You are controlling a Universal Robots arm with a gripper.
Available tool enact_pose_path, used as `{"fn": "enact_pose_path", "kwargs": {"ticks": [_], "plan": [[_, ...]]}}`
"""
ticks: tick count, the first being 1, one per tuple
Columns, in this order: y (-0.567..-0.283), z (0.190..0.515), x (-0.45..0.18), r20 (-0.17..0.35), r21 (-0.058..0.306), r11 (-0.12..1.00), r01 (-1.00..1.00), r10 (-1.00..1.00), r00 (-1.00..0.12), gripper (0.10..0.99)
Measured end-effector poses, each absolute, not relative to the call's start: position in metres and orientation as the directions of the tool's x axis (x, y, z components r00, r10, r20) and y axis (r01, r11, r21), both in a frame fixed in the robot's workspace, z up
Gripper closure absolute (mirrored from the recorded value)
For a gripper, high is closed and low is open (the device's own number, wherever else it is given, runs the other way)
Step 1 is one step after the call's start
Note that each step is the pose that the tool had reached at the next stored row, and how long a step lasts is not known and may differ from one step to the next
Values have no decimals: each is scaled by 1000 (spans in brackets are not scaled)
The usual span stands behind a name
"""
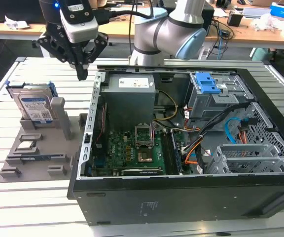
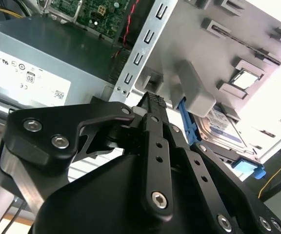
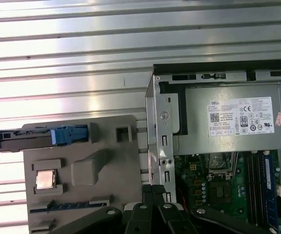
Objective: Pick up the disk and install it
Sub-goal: 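Reach for the disk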
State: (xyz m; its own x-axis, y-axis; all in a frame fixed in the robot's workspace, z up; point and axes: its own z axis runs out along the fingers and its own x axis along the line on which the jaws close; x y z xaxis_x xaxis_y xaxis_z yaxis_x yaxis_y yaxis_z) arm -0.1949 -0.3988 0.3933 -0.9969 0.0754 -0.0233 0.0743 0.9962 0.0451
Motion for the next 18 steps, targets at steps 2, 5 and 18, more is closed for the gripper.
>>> {"fn": "enact_pose_path", "kwargs": {"ticks": [2,5,18], "plan": [[-399,393,-199,-23,45,996,74,75,-997,980],[-399,393,-206,-23,45,996,74,75,-997,980],[-399,393,-242,-23,45,996,74,75,-997,980]]}}
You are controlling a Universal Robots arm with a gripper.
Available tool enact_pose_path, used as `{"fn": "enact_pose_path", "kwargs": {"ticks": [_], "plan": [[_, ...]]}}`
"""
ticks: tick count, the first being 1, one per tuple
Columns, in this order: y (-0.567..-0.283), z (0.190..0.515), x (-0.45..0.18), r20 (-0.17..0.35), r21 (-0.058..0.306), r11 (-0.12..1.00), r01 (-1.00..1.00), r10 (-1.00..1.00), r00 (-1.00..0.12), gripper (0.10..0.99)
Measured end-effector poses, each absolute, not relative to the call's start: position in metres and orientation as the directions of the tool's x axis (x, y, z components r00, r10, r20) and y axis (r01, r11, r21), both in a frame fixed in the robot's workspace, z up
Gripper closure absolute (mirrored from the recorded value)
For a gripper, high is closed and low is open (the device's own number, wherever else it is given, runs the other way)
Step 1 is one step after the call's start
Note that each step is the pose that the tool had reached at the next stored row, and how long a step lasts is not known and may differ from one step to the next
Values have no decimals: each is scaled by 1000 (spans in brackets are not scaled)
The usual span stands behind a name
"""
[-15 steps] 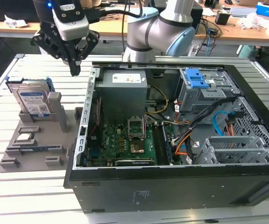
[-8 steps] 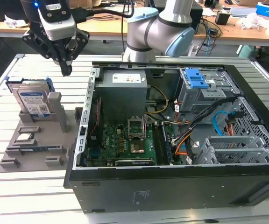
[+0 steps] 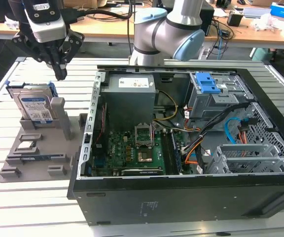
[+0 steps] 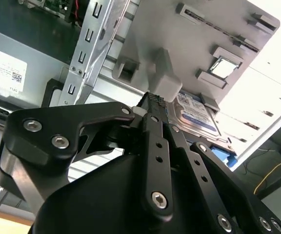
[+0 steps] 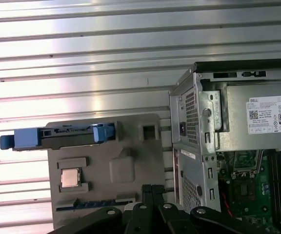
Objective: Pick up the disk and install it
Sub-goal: 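Reach for the disk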
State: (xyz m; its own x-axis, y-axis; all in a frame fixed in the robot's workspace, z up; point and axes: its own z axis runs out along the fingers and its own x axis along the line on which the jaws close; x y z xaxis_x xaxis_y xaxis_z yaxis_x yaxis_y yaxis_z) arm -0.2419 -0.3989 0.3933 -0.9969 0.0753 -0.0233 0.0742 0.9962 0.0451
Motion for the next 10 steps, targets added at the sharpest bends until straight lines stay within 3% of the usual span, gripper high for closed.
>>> {"fn": "enact_pose_path", "kwargs": {"ticks": [10], "plan": [[-399,393,-268,-23,45,996,74,75,-997,980]]}}
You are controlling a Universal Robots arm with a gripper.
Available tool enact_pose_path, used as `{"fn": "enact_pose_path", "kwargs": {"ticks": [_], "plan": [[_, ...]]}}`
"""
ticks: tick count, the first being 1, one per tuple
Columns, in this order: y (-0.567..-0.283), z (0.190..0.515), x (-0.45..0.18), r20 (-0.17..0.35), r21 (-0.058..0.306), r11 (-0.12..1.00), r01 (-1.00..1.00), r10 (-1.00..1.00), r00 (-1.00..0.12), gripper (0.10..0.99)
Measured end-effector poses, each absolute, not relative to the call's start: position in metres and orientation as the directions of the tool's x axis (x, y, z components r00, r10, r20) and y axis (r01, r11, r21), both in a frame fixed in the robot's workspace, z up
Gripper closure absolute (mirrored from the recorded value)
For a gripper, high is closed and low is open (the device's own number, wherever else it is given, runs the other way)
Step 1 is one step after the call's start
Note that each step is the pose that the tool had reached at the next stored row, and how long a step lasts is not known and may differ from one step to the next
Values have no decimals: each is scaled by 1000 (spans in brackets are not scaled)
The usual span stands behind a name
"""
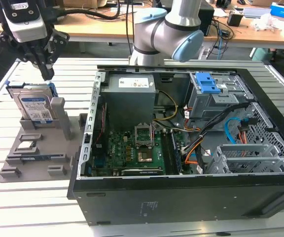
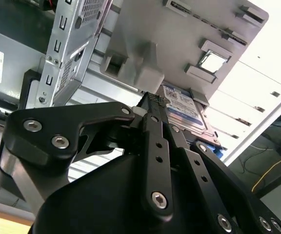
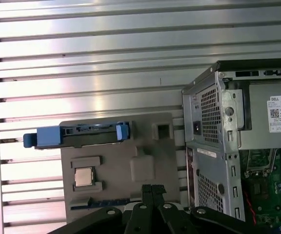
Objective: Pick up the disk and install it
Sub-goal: 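Reach for the disk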
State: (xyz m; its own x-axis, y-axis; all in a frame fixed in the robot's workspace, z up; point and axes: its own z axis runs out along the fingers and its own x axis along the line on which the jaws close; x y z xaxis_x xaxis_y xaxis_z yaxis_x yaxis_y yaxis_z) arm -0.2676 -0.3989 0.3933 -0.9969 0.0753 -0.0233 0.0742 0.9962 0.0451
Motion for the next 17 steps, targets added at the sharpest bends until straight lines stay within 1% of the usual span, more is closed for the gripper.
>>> {"fn": "enact_pose_path", "kwargs": {"ticks": [17], "plan": [[-399,393,-311,-23,45,996,74,75,-997,980]]}}
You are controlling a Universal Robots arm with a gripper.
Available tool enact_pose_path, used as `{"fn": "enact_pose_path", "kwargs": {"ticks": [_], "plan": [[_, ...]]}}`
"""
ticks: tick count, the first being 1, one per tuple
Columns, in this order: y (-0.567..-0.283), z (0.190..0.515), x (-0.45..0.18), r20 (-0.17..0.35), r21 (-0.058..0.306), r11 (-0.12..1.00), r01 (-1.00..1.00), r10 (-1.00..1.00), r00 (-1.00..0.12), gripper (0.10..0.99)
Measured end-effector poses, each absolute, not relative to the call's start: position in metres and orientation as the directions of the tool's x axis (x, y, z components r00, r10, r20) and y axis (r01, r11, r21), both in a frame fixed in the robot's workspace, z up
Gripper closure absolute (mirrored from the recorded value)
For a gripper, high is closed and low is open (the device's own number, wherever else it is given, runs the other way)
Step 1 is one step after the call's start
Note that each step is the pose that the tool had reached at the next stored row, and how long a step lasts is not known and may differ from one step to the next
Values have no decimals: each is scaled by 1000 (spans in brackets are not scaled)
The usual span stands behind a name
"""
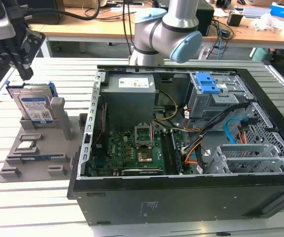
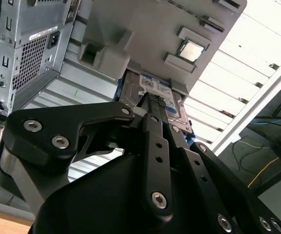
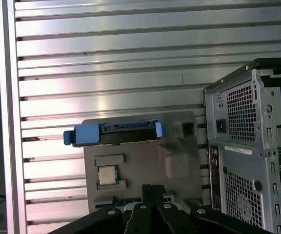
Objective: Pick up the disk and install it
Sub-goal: 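Reach for the disk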
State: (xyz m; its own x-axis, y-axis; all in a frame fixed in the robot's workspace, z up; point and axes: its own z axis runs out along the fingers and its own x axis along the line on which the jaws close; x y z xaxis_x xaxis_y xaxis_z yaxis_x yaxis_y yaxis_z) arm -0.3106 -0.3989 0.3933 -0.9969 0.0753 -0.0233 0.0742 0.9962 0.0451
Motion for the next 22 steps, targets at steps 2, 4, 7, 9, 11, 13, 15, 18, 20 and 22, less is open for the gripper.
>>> {"fn": "enact_pose_path", "kwargs": {"ticks": [2,4,7,9,11,13,15,18,20,22], "plan": [[-399,393,-314,-23,45,996,74,75,-997,980],[-399,393,-318,-23,45,996,74,75,-997,980],[-399,393,-326,-23,45,996,74,75,-997,980],[-399,393,-332,-23,45,996,74,75,-997,980],[-399,393,-336,-23,45,996,74,75,-997,980],[-399,393,-341,-23,45,996,74,75,-997,980],[-399,393,-346,-23,45,996,74,75,-997,980],[-399,393,-351,-23,45,996,74,75,-997,980],[-399,393,-355,-23,45,996,74,75,-997,980],[-399,393,-359,-23,45,996,74,75,-997,980]]}}
